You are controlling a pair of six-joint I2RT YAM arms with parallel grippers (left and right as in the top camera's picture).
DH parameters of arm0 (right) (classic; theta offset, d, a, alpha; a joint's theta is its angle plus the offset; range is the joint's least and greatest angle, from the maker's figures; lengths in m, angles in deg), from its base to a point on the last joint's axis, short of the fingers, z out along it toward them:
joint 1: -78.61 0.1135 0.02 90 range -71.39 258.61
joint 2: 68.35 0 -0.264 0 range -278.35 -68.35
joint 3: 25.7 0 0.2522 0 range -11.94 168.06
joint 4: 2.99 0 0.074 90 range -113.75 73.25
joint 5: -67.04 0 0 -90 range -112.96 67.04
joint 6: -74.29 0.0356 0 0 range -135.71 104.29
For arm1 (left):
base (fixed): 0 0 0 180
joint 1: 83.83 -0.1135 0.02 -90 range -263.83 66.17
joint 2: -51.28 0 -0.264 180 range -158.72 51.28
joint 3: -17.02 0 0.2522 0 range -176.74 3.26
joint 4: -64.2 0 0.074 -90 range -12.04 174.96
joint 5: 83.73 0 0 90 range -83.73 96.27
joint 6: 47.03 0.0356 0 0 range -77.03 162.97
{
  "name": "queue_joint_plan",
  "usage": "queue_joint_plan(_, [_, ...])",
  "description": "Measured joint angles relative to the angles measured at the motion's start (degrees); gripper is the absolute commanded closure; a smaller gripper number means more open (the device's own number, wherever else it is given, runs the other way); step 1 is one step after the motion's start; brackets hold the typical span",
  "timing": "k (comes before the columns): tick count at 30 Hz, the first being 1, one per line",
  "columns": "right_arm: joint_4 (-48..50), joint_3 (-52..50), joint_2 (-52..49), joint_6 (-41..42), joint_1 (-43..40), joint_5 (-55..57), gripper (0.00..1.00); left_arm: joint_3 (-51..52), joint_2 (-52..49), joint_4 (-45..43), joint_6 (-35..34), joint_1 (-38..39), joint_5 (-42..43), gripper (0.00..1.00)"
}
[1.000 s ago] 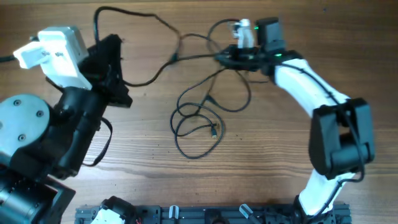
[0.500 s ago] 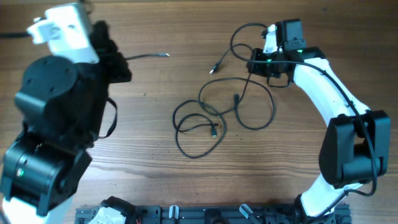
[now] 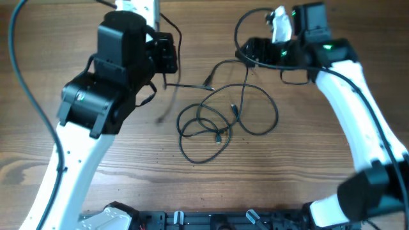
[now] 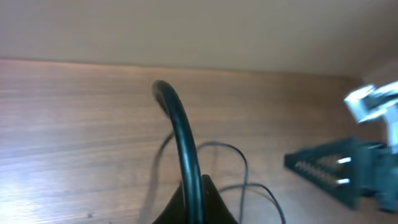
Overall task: Untangle cables
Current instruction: 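Bring both grippers toward each other above the spread cables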
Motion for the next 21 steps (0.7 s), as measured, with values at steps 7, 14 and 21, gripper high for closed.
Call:
queue_joint_plan(7, [7.85, 0.37, 2.56, -3.93, 0.04, -13.16, 0.14, 0.0, -3.54, 0.15, 9.4, -0.04, 16.74, 0.96])
queue_joint_plan(14, [7.65, 0.37, 2.56, -10.8, 0.04, -19.52, 0.19, 0.0, -3.63, 0.22, 13.81, -2.03, 27.8, 0.96])
queue_joint_plan(21, [8.66, 0.37, 2.56, -19.98, 0.04, -26.08, 0.2, 0.0, -3.91, 0.48, 14.86, -5.09, 39.5, 0.96])
